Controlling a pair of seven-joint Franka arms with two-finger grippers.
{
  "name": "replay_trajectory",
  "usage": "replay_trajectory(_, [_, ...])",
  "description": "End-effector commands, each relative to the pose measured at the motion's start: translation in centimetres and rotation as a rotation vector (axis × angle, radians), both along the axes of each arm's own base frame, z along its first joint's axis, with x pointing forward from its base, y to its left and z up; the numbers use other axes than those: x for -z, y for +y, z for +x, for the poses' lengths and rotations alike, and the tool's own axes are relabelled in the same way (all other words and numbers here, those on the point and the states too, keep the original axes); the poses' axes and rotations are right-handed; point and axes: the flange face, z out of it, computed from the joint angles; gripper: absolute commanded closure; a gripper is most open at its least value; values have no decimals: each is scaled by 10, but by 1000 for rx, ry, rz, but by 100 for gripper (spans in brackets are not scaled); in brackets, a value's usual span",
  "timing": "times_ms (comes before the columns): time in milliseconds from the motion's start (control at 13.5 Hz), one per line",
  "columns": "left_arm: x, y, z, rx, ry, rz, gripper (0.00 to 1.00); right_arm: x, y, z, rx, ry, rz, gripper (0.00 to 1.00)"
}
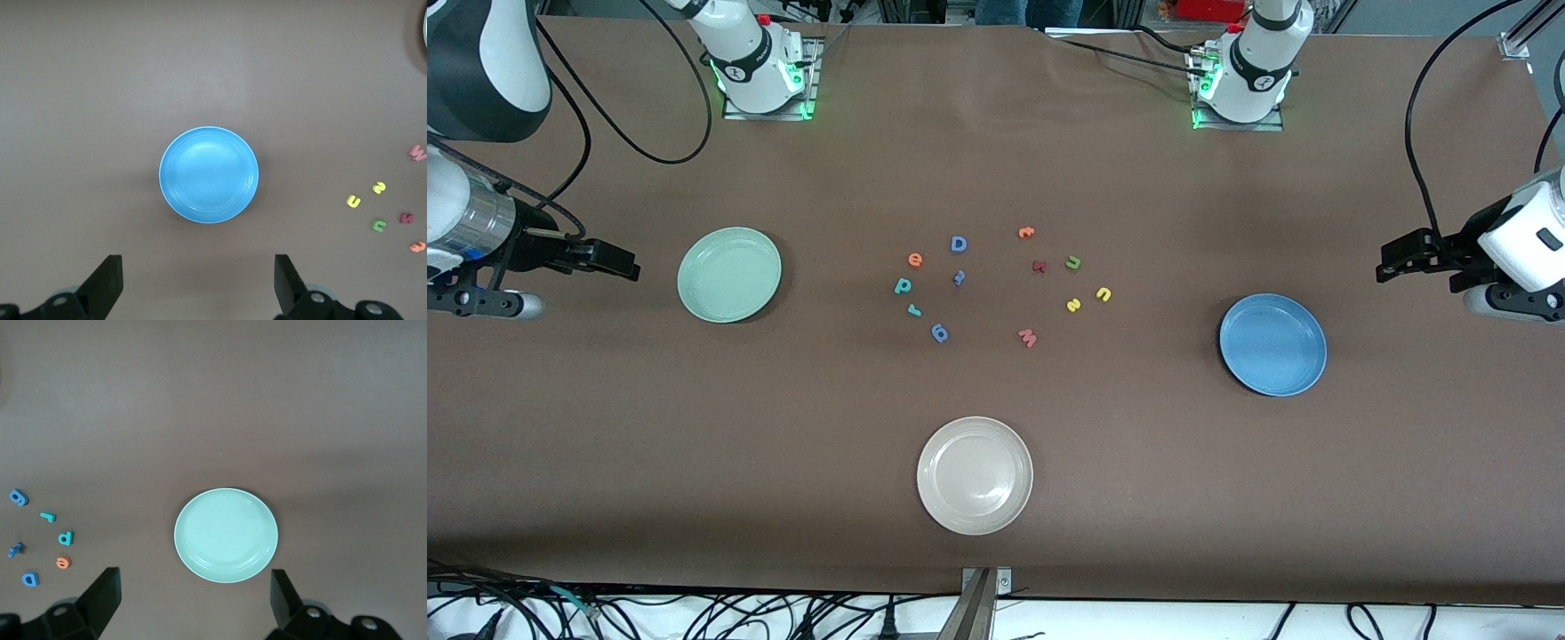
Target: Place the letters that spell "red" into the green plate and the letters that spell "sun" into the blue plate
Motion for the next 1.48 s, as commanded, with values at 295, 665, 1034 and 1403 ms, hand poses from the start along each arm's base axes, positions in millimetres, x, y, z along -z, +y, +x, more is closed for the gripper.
replay_trajectory(295, [-2, -2, -1, -6, -7, -19, 0, -7, -3, -3, 12, 2, -3, 1])
replay_trajectory(665, [-2, -3, -1, -3, -7, -19, 0, -6, -3, -7, 28, 27, -7, 0])
replay_trajectory(1034, [-2, -3, -1, -3, -7, -19, 0, -5, -3, -8, 29, 29, -9, 0])
replay_trajectory(1403, [-2, -3, -1, -3, -5, -19, 0, -4, -3, -8, 30, 32, -9, 0])
